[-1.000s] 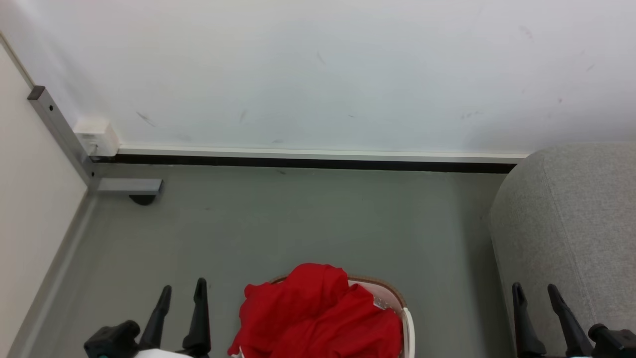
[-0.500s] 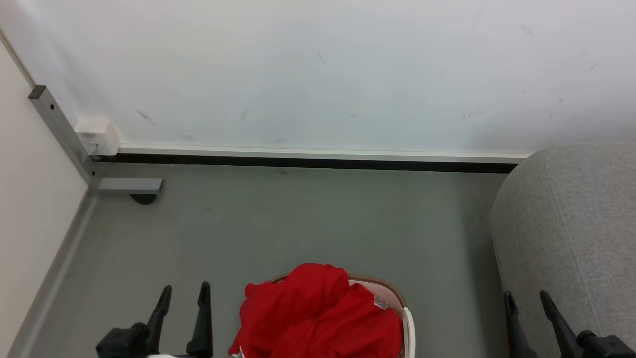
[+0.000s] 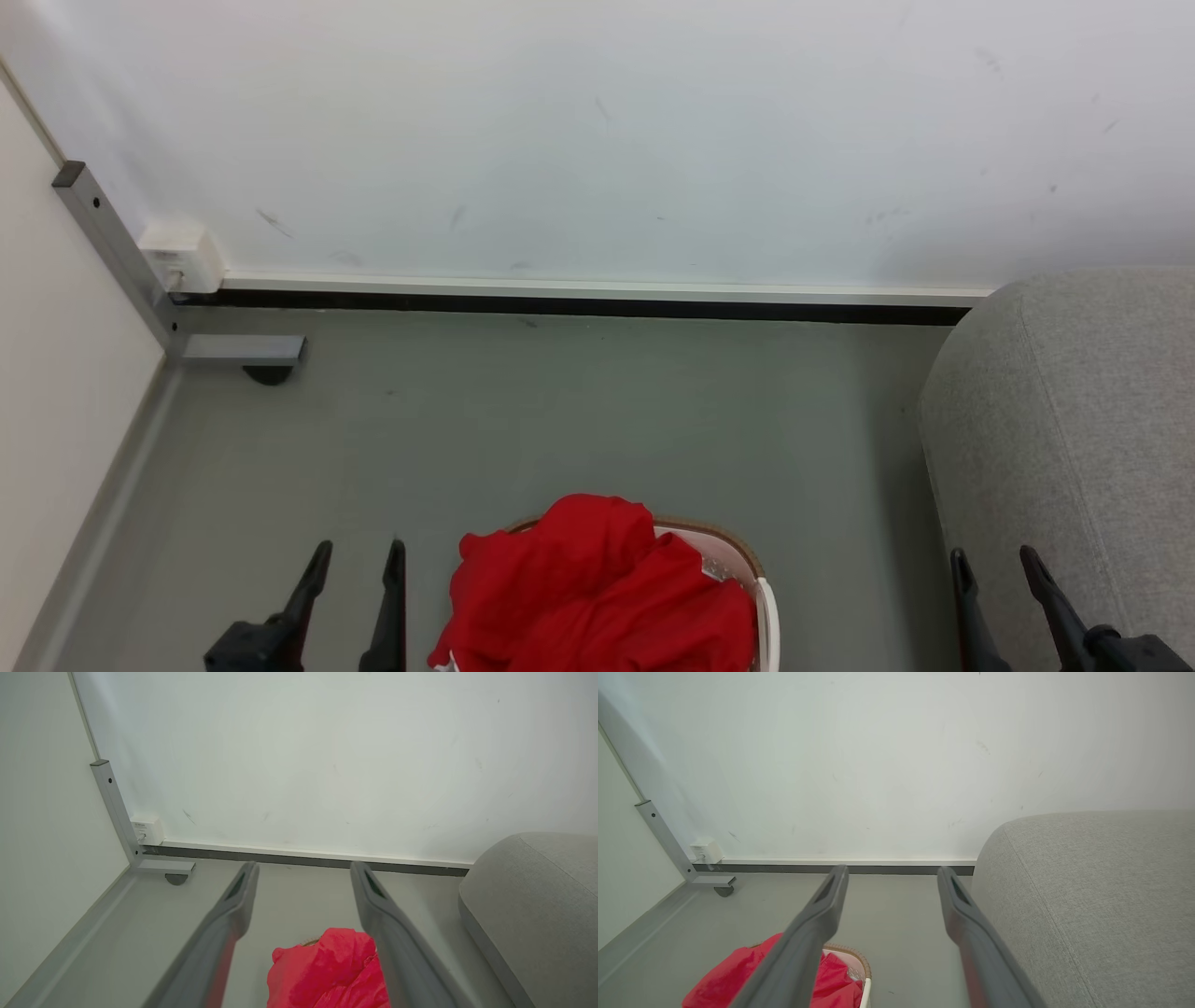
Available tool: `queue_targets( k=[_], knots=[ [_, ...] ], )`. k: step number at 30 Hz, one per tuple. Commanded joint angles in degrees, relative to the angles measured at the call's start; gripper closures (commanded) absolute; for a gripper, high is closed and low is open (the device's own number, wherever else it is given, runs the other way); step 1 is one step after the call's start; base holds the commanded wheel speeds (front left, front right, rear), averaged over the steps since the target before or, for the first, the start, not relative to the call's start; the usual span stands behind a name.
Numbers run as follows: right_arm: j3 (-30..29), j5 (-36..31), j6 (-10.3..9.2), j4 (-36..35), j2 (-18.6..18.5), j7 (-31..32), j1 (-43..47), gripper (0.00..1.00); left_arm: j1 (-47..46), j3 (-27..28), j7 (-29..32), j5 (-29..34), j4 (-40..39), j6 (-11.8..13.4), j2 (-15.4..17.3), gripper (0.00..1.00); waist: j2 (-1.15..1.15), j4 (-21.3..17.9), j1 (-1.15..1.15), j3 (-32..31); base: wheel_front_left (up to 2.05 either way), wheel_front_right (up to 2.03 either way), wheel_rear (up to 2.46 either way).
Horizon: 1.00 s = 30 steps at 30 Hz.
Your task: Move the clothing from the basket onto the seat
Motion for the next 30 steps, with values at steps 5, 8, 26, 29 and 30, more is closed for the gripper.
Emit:
queue_targets(
  k=[5, 8, 26, 29, 30],
  knots=[
    [0.0, -2.7, -0.11, 0.4, -0.4, -0.8, 0.8, 0.00, 0.6, 0.0, -1.1, 3.3, -0.1, -0.4, 0.1, 0.00, 0.00, 0.1, 0.00, 0.1, 0.00, 0.00, 0.00],
    [0.2, -3.6, -0.11, 0.5, -0.4, -1.3, 0.8, 0.00, 0.8, 0.1, -1.5, 4.4, -0.1, -0.4, 0.0, 0.00, 0.00, 0.0, 0.00, 0.2, 0.00, 0.00, 0.00],
    [0.0, -4.3, -0.12, -0.1, -0.4, -1.7, 0.4, 0.00, 0.3, 1.0, -1.9, 5.0, 0.5, -1.8, -0.4, 0.00, 0.00, -0.9, 0.00, 1.0, 0.00, 0.00, 0.00],
    [0.2, -4.3, -0.12, -0.4, -0.4, -1.6, -0.1, 0.00, -0.2, 1.0, -1.9, 5.0, 0.6, -1.9, -0.4, 0.00, 0.00, -1.2, 0.00, 1.7, 0.00, 0.00, 0.00],
    [0.2, -4.2, -0.12, -0.6, -0.4, -1.6, -0.3, 0.00, -0.6, 0.9, -1.9, 5.1, 0.6, -1.9, -0.4, 0.00, 0.00, -1.4, 0.00, 2.1, 0.00, 0.00, 0.00]
  ],
)
